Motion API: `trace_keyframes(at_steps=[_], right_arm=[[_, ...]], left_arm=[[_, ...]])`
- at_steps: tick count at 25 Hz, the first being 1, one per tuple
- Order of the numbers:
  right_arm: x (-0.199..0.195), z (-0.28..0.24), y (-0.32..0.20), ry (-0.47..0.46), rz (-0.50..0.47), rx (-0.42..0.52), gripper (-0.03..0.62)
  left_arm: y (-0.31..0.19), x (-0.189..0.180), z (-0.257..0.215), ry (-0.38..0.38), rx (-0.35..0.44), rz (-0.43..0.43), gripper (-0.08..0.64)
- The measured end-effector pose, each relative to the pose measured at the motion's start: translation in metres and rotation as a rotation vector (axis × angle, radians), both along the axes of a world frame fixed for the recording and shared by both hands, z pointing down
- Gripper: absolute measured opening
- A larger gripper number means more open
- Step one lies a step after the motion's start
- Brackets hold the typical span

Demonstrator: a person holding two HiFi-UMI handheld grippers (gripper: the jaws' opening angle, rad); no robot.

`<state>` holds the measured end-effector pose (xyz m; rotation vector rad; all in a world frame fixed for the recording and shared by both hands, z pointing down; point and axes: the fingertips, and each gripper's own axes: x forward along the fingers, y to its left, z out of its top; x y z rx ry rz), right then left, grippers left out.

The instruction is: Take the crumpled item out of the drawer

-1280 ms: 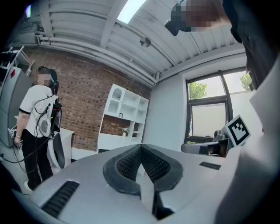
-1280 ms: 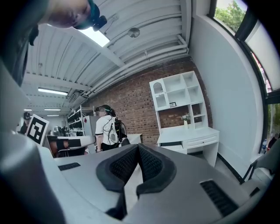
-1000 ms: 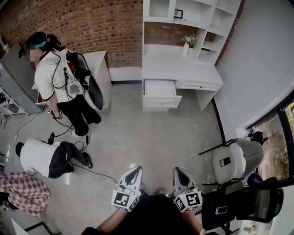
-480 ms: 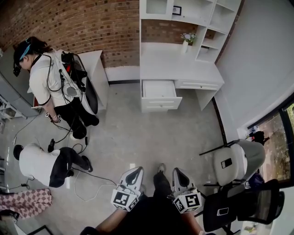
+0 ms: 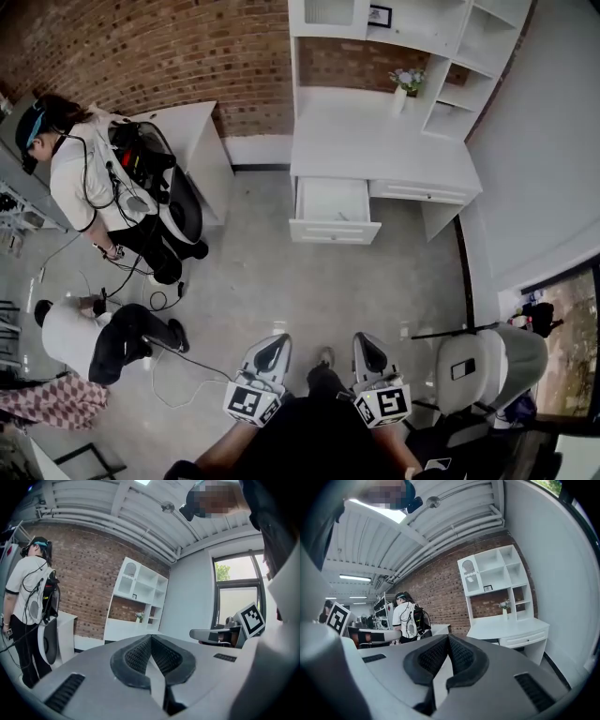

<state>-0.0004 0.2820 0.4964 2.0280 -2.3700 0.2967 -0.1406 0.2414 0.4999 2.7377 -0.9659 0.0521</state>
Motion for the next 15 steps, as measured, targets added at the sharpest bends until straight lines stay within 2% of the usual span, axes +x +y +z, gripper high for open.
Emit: trace_keyframes(at_steps=[4, 8, 15], right_arm=[[0.035, 0.001, -0.039, 0.007, -0.047, -0.008, 0.014], [0.061, 0.004, -0.071, -0.008, -0.053, -0.019, 0.014], [0.097, 0.008, -0.146, 0.013, -0.033, -0.044, 0.014]], left_arm=[[-0.029, 0.029, -0.008, -0.002, 0.002, -0.043, 0.025], [-0.058, 0.045, -0.007, -0.019, -0.011, -0.067, 0.025], [-0.134, 0.078, -0.005, -0.014, -0.025, -0.043, 0.025]])
